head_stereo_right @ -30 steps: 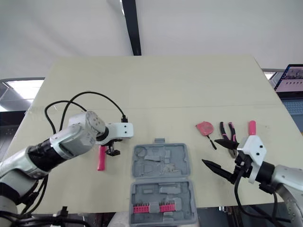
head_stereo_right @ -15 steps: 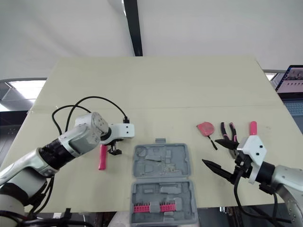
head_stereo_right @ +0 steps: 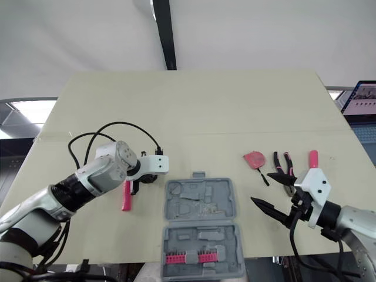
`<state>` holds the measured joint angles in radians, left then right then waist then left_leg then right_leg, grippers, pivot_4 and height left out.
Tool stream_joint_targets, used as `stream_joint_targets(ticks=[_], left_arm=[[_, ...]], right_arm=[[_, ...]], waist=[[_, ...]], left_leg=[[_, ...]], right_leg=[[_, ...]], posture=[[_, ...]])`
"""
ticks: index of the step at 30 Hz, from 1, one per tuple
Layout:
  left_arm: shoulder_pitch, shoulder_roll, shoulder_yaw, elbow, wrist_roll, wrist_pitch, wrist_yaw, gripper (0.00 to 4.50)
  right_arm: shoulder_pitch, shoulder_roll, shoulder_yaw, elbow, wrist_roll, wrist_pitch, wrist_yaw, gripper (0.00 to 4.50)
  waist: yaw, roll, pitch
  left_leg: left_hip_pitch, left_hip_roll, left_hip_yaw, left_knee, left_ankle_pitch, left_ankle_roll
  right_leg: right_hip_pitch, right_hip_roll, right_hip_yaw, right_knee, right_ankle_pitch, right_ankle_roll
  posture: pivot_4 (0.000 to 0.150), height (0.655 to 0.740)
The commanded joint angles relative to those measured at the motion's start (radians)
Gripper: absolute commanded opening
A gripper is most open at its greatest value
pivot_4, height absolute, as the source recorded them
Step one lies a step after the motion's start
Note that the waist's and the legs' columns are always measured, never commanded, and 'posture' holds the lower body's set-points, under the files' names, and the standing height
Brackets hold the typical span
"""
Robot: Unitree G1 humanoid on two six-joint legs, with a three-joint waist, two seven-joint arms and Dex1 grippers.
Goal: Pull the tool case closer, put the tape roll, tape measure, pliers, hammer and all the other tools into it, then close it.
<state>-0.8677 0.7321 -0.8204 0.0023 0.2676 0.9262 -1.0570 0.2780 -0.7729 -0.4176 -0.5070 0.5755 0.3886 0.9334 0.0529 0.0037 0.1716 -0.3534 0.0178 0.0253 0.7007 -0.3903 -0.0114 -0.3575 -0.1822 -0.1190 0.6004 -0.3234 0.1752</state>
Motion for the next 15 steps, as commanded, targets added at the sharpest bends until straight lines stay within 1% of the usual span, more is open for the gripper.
stream_joint_targets(ticks=[1,6,9,10,12,13,15], left_arm=[[0.017,0.034,0.031,0.007,0.045,0.015,0.015,0.07],[0.026,0.057,0.079,-0.009,0.02,0.043,-0.003,0.07],[0.021,0.078,0.182,-0.042,-0.042,0.096,-0.028,0.07],[0.023,0.088,0.23,-0.057,-0.07,0.097,-0.036,0.07],[0.048,0.108,0.358,-0.115,-0.181,0.096,-0.094,0.07],[0.072,0.107,0.432,-0.145,-0.247,0.075,-0.122,0.07],[0.123,0.107,0.528,-0.189,-0.344,0.028,-0.159,0.07]], right_arm=[[-0.013,0.008,-0.003,-0.016,0.006,-0.025,-0.003,4.5],[-0.021,0.018,0.017,-0.014,0.003,-0.035,-0.001,4.5],[-0.033,0.022,0.03,-0.004,-0.007,-0.042,-0.002,4.5],[-0.038,0.023,0.033,-0.002,-0.009,-0.042,-0.003,4.5],[-0.051,0.024,0.042,0.003,-0.012,-0.044,-0.007,4.5],[-0.058,0.026,0.048,0.008,-0.016,-0.047,-0.009,4.5],[-0.069,0.031,0.059,0.015,-0.024,-0.051,-0.011,4.5]], waist=[[-0.002,0.0,0.0],[-0.005,0.0,0.0],[-0.007,-0.001,0.001],[-0.007,-0.001,0.001],[-0.007,-0.001,0.001],[-0.007,-0.001,0.001],[-0.009,-0.001,0.001]], left_leg=[[0.0,0.0,0.0,0.0,0.0,0.0],[0.0,0.0,0.0,-0.001,0.0,0.0],[-0.001,0.0,0.0,-0.001,0.0,0.0],[-0.002,0.0,0.0,-0.001,0.0,0.0],[-0.002,0.0,0.0,-0.001,0.0,0.0],[-0.002,0.0,0.0,-0.001,0.0,0.0],[-0.002,0.0,0.0,-0.001,0.0,0.0]], right_leg=[[0.0,0.0,0.0,0.0,0.0,0.0],[-0.001,0.0,0.0,0.0,0.0,0.0],[-0.002,0.0,0.0,0.0,0.0,0.0],[-0.002,0.0,0.0,0.0,0.0,0.0],[-0.003,0.0,0.0,0.0,0.0,0.0],[-0.003,0.0,0.0,0.0,0.0,0.0],[-0.003,0.0,0.0,0.0,0.0,0.0]], posture=[[0.15,0.74],[0.15,0.74],[0.15,0.74],[0.15,0.74],[0.15,0.74],[0.15,0.74],[0.15,0.74]])
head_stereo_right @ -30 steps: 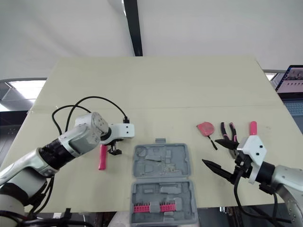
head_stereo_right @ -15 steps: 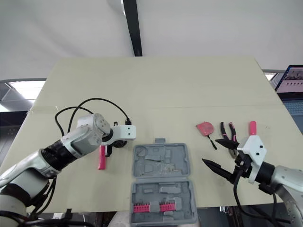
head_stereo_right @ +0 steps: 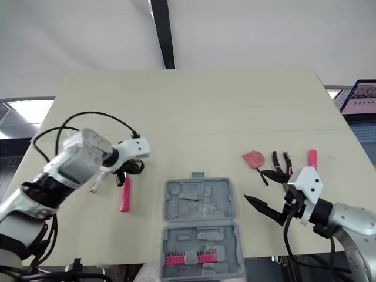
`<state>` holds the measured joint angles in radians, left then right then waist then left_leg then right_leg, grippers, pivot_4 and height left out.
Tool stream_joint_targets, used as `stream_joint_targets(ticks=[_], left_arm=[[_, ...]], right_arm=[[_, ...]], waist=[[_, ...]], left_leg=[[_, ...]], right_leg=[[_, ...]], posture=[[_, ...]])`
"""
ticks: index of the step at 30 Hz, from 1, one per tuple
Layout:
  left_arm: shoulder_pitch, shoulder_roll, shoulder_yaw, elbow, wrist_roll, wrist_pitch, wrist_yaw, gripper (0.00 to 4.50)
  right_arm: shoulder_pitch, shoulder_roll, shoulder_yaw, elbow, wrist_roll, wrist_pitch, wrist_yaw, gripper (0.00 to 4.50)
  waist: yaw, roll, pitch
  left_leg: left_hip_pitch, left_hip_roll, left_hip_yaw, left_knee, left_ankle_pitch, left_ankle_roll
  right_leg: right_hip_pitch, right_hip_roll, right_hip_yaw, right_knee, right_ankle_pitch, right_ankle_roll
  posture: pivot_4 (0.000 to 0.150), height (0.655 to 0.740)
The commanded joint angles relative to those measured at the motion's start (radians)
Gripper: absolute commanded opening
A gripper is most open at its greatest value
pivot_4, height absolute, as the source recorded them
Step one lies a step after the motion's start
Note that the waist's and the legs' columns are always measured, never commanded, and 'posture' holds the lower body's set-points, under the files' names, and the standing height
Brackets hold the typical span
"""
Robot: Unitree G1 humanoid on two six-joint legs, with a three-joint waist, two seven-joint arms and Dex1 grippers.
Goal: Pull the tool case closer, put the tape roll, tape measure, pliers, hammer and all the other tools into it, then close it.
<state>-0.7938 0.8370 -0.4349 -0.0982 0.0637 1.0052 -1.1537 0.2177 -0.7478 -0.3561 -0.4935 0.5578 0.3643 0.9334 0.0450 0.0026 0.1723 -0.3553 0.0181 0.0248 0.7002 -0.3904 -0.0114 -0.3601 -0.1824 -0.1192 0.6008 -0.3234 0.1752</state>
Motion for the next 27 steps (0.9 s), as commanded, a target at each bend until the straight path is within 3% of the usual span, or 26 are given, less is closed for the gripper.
stream_joint_targets(ticks=[1,4,10,27], left_arm=[[0.073,-0.003,0.184,-0.111,-0.191,-0.027,-0.08,0.07],[0.119,-0.038,0.275,-0.154,-0.33,0.069,-0.1,0.07],[0.129,-0.064,0.244,-0.156,-0.401,0.085,-0.053,0.07],[0.078,-0.139,0.023,-0.061,-0.337,-0.005,0.051,0.07]], right_arm=[[-0.011,0.01,0.002,0.005,-0.01,-0.03,-0.011,4.5],[-0.014,0.02,0.018,0.011,-0.022,-0.042,-0.013,4.5],[-0.013,0.038,0.028,0.012,-0.031,-0.055,-0.021,4.5],[0.053,0.041,0.005,-0.02,-0.027,-0.07,-0.041,4.5]], waist=[[-0.002,0.0,0.0],[-0.003,0.0,0.0],[-0.005,0.0,0.0],[-0.017,0.0,0.0]], left_leg=[[0.0,0.0,0.0,0.0,0.0,0.0],[0.0,0.0,-0.001,0.0,0.0,0.0],[0.0,0.0,-0.001,0.0,0.0,0.0],[0.0,0.0,-0.001,-0.001,0.0,0.0]], right_leg=[[0.0,0.0,0.0,0.0,0.0,0.0],[0.0,0.0,0.0,0.001,0.0,0.0],[0.0,0.0,0.0,0.001,0.0,0.0],[0.0,0.0,0.0,0.001,0.0,0.0]], posture=[[0.15,0.74],[0.15,0.74],[0.15,0.74],[0.15,0.74]])
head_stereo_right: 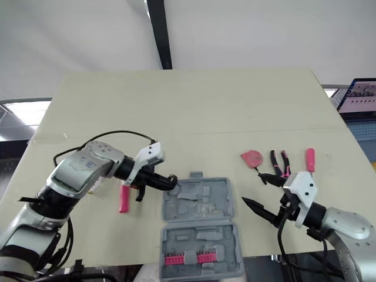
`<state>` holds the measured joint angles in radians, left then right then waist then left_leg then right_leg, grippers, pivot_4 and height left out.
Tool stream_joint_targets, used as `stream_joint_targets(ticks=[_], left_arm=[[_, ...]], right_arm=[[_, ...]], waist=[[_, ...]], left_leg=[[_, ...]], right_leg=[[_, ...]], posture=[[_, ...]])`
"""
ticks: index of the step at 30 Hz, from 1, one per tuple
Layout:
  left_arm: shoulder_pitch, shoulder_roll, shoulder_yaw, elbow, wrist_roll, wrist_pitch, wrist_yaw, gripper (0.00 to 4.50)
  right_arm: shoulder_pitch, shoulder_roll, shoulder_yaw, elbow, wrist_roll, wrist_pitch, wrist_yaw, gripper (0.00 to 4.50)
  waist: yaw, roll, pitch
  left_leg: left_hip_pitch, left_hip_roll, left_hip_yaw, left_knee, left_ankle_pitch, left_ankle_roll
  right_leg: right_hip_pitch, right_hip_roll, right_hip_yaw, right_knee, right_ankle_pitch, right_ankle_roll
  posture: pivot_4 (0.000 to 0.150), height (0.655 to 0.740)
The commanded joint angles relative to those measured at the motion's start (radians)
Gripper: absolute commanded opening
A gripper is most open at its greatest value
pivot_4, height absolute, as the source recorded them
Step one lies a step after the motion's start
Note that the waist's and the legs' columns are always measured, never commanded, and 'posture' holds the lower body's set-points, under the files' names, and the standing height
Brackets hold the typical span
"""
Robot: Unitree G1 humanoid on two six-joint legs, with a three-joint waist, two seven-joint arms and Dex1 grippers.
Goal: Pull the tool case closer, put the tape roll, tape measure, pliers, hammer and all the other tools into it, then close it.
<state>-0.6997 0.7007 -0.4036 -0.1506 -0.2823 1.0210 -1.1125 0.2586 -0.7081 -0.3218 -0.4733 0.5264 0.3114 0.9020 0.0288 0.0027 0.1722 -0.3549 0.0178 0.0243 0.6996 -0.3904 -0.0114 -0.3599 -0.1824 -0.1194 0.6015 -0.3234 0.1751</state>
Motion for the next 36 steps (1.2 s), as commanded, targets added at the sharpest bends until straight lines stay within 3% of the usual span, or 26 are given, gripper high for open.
stream_joint_targets(ticks=[1,36], left_arm=[[-0.014,-0.006,-0.015,-0.008,0.009,-0.023,0.012,0.07],[-0.01,-0.021,-0.119,0.107,0.114,-0.152,-0.004,0.07]], right_arm=[[0.013,0.002,-0.03,-0.041,0.004,-0.018,-0.013,4.5],[0.121,-0.023,-0.101,-0.1,0.021,-0.006,-0.013,4.5]], waist=[[-0.001,0.0,0.0],[-0.002,0.0,0.0]], left_leg=[[0.0,0.0,0.0,0.0,0.0,0.0],[0.0,0.0,0.0,0.0,0.0,0.0]], right_leg=[[0.0,0.0,0.0,0.0,0.0,0.0],[0.0,0.0,0.0,0.0,0.0,0.0]], posture=[[0.15,0.74],[0.15,0.74]])
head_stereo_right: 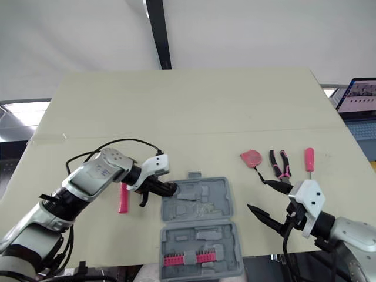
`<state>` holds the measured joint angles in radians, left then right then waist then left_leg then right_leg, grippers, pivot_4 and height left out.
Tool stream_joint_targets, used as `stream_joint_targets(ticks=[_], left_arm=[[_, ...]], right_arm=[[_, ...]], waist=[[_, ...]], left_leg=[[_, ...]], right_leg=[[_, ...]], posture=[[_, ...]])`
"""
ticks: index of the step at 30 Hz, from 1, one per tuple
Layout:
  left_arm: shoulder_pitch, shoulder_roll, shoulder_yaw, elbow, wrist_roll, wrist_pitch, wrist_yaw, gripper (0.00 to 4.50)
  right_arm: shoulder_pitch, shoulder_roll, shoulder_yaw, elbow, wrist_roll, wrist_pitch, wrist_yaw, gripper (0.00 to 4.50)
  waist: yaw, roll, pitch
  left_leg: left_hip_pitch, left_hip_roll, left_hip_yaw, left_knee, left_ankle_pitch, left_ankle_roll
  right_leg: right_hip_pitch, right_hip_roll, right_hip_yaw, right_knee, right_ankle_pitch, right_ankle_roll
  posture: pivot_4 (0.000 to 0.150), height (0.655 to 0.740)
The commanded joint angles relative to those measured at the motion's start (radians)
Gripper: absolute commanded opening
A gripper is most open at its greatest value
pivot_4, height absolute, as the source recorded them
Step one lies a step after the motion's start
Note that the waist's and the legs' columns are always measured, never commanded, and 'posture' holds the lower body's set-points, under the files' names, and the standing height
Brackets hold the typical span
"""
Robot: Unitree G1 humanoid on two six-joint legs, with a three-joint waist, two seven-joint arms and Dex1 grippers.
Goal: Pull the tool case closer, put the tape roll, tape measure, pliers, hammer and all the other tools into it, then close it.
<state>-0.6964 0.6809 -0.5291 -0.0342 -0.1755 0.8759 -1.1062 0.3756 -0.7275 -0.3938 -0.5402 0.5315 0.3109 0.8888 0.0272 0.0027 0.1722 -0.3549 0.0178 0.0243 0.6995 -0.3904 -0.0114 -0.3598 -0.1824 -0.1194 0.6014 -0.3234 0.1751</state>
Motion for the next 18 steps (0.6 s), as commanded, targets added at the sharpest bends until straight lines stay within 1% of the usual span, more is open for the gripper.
stream_joint_targets(ticks=[1,3,4,6,7,11,16,18], left_arm=[[-0.015,-0.002,0.009,-0.009,0.006,0.001,-0.008,0.38],[-0.022,-0.002,0.015,-0.016,0.003,0.021,-0.004,1.03],[-0.027,-0.003,0.024,-0.026,-0.005,0.039,-0.003,1.46],[-0.035,-0.001,0.037,-0.046,-0.02,0.069,-0.005,2.54],[-0.039,0.003,0.043,-0.058,-0.024,0.081,-0.003,3.0],[-0.042,0.023,0.056,-0.1,-0.031,0.105,0.001,3.0],[-0.005,-0.005,0.164,-0.144,-0.056,0.111,0.082,3.0],[0.052,-0.007,0.188,-0.174,-0.053,0.094,0.121,2.46]], right_arm=[[0.004,-0.003,-0.029,-0.033,0.016,-0.005,0.0,4.5],[0.002,-0.002,-0.027,-0.033,0.015,-0.004,-0.001,4.5],[0.002,-0.002,-0.026,-0.034,0.015,-0.004,-0.002,4.5],[0.001,-0.001,-0.024,-0.034,0.014,-0.003,-0.003,4.5],[-0.001,-0.001,-0.023,-0.034,0.014,-0.003,-0.003,4.5],[-0.011,-0.003,-0.019,-0.028,0.013,-0.002,-0.003,4.5],[-0.025,-0.003,-0.013,-0.024,0.009,0.0,-0.006,4.5],[-0.026,-0.003,-0.014,-0.023,0.007,0.0,-0.007,4.5]], waist=[[0.0,0.0,0.0],[0.0,0.0,0.0],[0.0,0.0,0.0],[0.001,0.0,0.0],[0.0,0.0,0.0],[0.0,0.0,0.0],[-0.001,0.0,0.0],[-0.002,0.0,0.0]], left_leg=[[0.0,0.0,0.0,0.0,0.0,0.0],[0.0,0.0,0.0,0.0,0.0,0.0],[0.0,0.0,0.0,0.0,0.0,0.0],[0.0,0.0,0.0,0.0,0.0,0.0],[0.0,0.0,0.0,0.0,0.0,0.0],[0.0,0.0,0.0,0.0,0.0,0.0],[0.0,0.0,0.0,0.0,0.0,0.0],[0.0,0.0,0.0,0.0,0.0,0.0]], right_leg=[[0.0,0.0,0.0,0.0,0.0,0.0],[0.0,0.0,0.0,0.0,0.0,0.0],[0.0,0.0,0.0,0.0,0.0,0.0],[0.0,0.0,0.0,0.0,0.0,0.0],[0.0,0.0,0.0,0.0,0.0,0.0],[0.0,0.0,0.0,0.0,0.0,0.0],[0.0,0.0,0.0,0.0,0.0,0.0],[0.0,0.0,0.0,0.0,0.0,0.0]], posture=[[0.15,0.74],[0.15,0.74],[0.15,0.74],[0.15,0.74],[0.15,0.74],[0.15,0.74],[0.15,0.74],[0.15,0.74]])
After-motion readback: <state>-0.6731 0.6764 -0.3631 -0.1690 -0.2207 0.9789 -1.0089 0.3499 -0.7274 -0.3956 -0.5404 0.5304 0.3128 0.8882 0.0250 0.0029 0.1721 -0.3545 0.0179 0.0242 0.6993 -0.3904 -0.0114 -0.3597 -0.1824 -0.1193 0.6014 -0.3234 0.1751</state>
